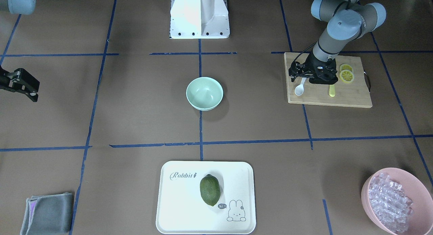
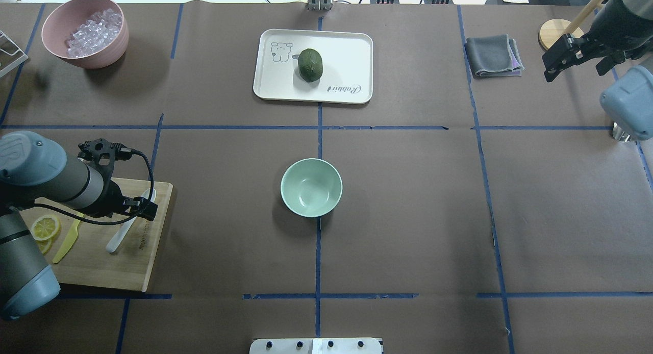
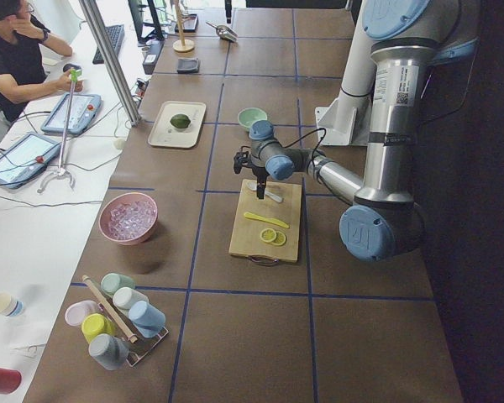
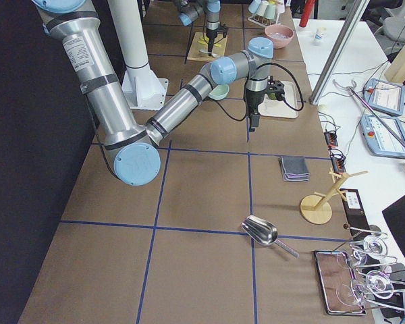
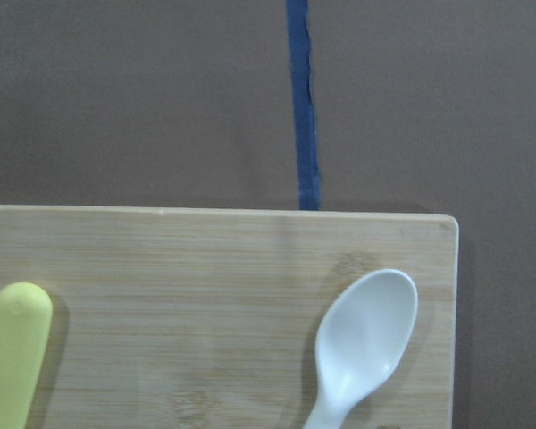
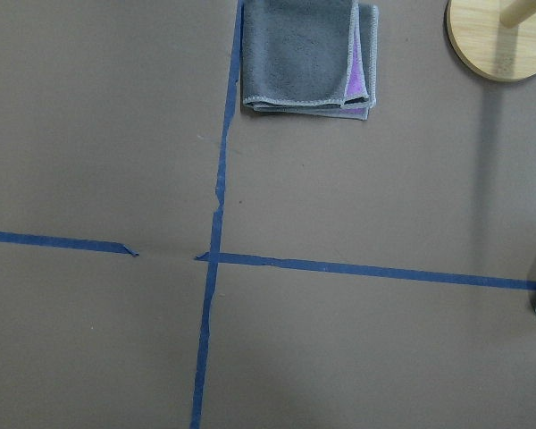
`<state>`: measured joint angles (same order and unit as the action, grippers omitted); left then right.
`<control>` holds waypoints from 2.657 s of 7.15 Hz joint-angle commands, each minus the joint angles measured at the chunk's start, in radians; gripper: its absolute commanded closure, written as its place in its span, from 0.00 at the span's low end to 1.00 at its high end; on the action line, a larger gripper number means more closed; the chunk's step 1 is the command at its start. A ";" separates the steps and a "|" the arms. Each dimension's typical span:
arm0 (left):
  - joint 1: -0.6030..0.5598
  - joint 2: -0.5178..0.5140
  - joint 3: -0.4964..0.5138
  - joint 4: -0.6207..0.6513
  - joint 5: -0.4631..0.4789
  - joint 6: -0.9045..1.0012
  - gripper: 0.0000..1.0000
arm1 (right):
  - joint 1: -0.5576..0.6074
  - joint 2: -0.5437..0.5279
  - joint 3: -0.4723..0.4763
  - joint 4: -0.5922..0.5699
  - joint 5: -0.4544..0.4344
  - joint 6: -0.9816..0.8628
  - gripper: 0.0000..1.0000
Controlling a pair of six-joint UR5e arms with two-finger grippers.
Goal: Place spoon in bowl
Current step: 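Lower the left gripper onto the white spoon handle and grasp it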
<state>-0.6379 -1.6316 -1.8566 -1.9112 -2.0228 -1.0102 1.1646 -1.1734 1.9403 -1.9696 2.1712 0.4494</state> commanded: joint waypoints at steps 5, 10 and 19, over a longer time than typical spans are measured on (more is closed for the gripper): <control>-0.002 -0.001 0.011 -0.002 -0.004 0.005 0.16 | 0.001 0.011 0.000 -0.002 -0.001 0.009 0.00; -0.005 0.004 -0.004 0.001 -0.010 -0.001 0.56 | 0.001 0.011 -0.001 -0.002 -0.001 0.009 0.00; -0.017 -0.055 -0.154 0.204 -0.014 -0.004 1.00 | 0.007 0.011 -0.001 0.000 -0.001 0.011 0.00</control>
<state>-0.6542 -1.6444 -1.9555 -1.8118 -2.0352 -1.0128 1.1678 -1.1627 1.9390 -1.9708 2.1706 0.4602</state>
